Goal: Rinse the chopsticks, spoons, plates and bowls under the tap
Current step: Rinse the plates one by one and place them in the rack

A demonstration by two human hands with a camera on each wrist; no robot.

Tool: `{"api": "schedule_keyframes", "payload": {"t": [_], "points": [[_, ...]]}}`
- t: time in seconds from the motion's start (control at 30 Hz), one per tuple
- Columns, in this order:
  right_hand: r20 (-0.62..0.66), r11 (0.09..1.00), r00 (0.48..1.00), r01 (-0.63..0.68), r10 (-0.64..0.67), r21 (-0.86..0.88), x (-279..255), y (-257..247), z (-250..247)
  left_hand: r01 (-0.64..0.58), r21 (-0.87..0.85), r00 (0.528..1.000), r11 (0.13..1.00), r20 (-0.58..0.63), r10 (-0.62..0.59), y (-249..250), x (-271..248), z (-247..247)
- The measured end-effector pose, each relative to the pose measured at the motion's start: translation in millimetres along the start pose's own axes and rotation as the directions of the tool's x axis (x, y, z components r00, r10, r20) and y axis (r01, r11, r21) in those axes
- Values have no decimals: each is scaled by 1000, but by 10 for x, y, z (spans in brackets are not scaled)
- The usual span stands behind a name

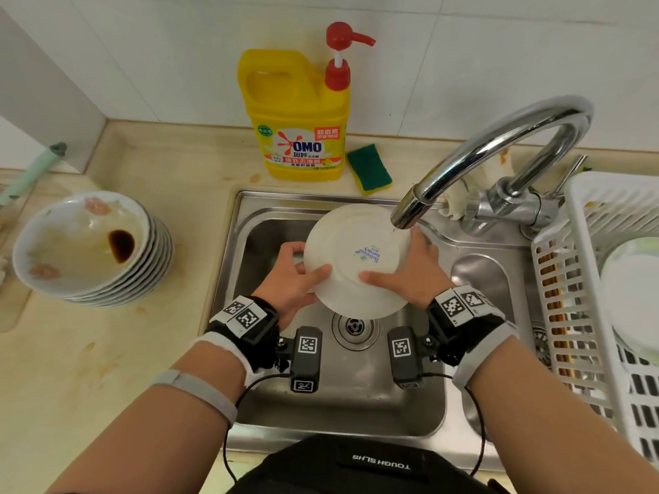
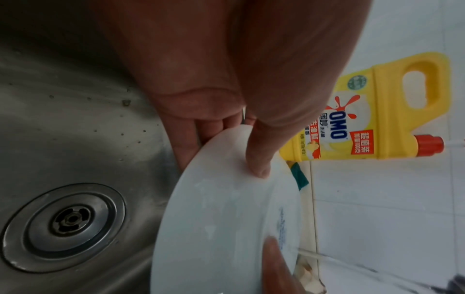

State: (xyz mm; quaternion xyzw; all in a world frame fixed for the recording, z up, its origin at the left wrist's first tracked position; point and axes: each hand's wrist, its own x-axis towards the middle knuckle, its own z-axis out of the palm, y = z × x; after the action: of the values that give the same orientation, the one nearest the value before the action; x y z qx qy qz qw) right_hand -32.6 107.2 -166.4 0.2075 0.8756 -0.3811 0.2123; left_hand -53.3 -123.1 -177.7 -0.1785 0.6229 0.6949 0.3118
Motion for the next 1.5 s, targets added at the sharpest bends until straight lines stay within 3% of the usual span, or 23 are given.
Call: {"api": "schedule_keyframes", "payload": {"t": [0.23,0.4,0.53,0.73,0.83,1.0,1.13,1.2,1.3,1.4,1.5], "points": [[-124,994,987,-98,103,43,28,-195,89,-40,75,997,996,66,35,22,-39,102],[-190,967,967,-126,170,221,110,-205,78,-78,134,993,988,104,64,53,-60,104],[-203,950,977,-1,68,312,136,-52,-8,-87,119,992,989,101,75,95,-56,49],[-23,986,993,116,-114,118,54,21,-94,-83,97,995,992,70,77,96,-43,-47],[-47,997,996,76,-75,24,23,-68,-44,-89,91,993,992,85,81,70,-30,-20],[-157,980,979,-103,130,168,79,-210,77,-84,119,990,989,127,69,53,-15,24],[-207,967,976,-17,72,256,117,-118,18,-72,117,991,991,119,58,52,-8,-34],[-184,965,983,40,9,258,117,-57,3,-67,100,994,993,94,57,59,-10,-67],[-42,956,998,64,-54,287,40,-10,-12,-70,74,996,995,53,66,75,-6,-109],[90,987,992,69,-83,142,-23,-35,-10,-83,95,995,992,64,77,93,2,-132],[64,998,998,5,-9,63,-15,-66,67,-105,151,991,983,98,90,84,7,-99]]}}
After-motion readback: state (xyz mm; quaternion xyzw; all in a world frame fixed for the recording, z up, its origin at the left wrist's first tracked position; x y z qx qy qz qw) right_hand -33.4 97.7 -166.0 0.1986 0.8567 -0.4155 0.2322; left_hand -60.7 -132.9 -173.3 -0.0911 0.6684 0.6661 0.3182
